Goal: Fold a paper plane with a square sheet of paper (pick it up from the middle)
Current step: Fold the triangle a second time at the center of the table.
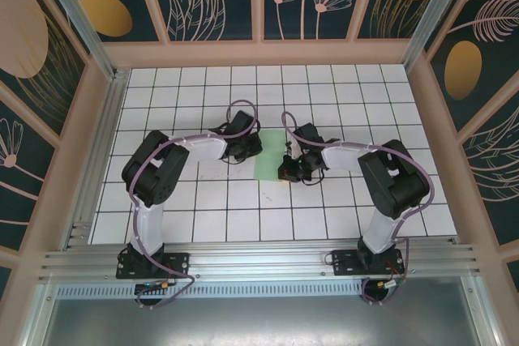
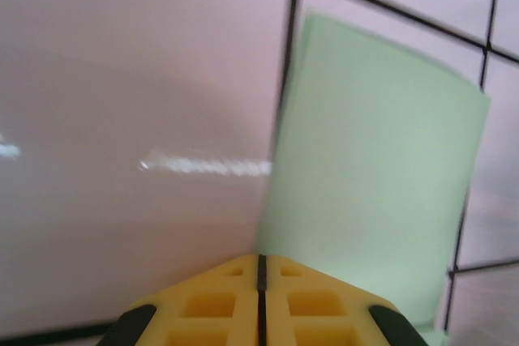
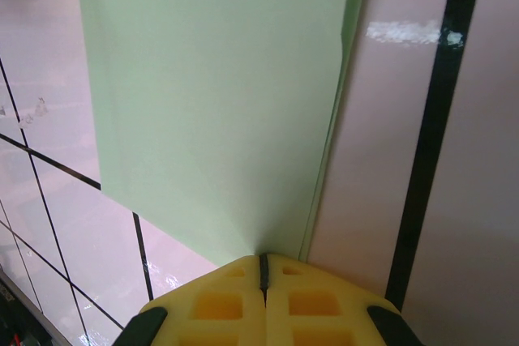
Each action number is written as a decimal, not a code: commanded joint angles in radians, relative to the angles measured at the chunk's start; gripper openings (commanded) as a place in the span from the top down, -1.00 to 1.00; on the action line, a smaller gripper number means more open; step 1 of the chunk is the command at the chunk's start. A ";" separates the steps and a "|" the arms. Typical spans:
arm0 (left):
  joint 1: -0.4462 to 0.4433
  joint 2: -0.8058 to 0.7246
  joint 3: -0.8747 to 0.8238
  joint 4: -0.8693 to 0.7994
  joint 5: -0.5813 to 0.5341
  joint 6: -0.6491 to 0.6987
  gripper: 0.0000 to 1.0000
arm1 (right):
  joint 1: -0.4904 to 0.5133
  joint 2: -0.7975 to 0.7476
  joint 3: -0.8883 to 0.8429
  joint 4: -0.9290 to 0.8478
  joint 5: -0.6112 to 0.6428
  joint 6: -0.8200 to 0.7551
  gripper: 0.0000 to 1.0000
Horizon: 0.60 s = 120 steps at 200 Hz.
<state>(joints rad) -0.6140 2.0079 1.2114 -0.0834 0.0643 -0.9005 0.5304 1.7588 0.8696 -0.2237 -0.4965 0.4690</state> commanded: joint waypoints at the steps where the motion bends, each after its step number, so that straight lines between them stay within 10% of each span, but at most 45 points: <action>1: 0.044 -0.013 0.049 -0.083 -0.105 0.060 0.77 | 0.002 0.081 -0.071 -0.157 0.205 -0.025 0.89; 120: -0.120 -0.130 -0.135 0.135 0.165 -0.112 0.80 | 0.002 0.081 -0.072 -0.128 0.157 -0.010 1.00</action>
<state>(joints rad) -0.7097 1.8465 1.0988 0.0166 0.1722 -0.9356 0.5304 1.7588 0.8692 -0.2211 -0.4988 0.4694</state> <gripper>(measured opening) 0.131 0.064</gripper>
